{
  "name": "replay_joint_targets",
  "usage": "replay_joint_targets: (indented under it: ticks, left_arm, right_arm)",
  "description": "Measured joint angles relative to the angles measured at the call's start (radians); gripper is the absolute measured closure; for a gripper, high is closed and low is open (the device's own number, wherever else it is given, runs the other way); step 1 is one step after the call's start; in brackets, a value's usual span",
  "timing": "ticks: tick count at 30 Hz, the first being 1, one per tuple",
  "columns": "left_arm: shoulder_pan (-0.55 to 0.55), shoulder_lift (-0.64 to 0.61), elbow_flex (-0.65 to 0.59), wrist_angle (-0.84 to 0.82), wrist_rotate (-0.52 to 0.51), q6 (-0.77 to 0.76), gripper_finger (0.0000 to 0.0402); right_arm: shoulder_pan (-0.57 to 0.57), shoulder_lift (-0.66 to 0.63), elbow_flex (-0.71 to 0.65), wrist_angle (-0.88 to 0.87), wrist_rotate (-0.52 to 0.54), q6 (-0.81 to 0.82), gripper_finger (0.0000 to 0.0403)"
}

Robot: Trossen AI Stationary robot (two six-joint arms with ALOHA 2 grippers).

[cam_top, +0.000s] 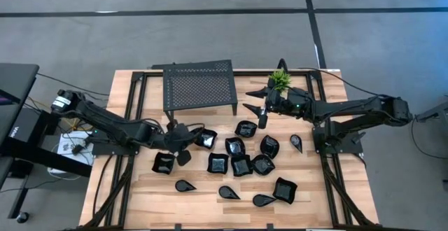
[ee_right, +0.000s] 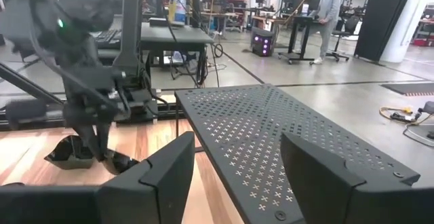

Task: Pick & Place Mini shaped plates
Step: Put the black leaf shaped plate on the shelf

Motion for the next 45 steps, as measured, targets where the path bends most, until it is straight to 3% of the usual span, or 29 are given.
replay_joint_targets:
  ticks: [4,9,12,18,23,25,31,37,45]
  left_arm:
    - [-0.001,0.0,0.123,-0.072,-0.06,0.157,0.0397]
    - [0.021,-0.011,0.242,-0.146,-0.282,0.392,0.0395]
    - [0.077,-0.056,0.258,-0.152,-0.336,0.502,0.0394]
    - [0.321,-0.176,0.255,-0.303,-0.273,0.462,0.0394]
    - [0.535,-0.23,0.207,-0.304,0.023,0.554,0.0395]
    - [0.601,-0.23,0.169,-0.305,0.08,0.571,0.0395]
    - [0.694,-0.231,0.116,-0.288,-0.03,0.612,0.039]
    - [0.697,-0.217,0.116,-0.28,-0.027,0.656,0.0391]
    - [0.695,-0.182,0.12,-0.227,-0.024,0.67,0.0344]
  right_arm:
    - [0.0,0.0,0.0,0.0,0.0,0.0,0.0189]
    - [0.0,0.0,0.0,0.0,0.0,0.0,0.0193]
    - [0.0,0.0,0.0,-0.001,0.0,0.0,0.0194]
    - [0.0,0.0,0.0,-0.003,0.0,0.0,0.0195]
    - [0.0,0.0,0.0,-0.003,0.0,0.0,0.0197]
    - [0.0,0.0,0.0,-0.003,0.0,0.0,0.02]
    - [0.0,0.0,0.0,-0.002,0.0,0.0,0.0207]
    - [0.0,0.0,0.0,0.0,0.0,-0.002,0.0212]
    - [0.0,0.0,0.0,0.0,0.0,-0.002,0.0215]
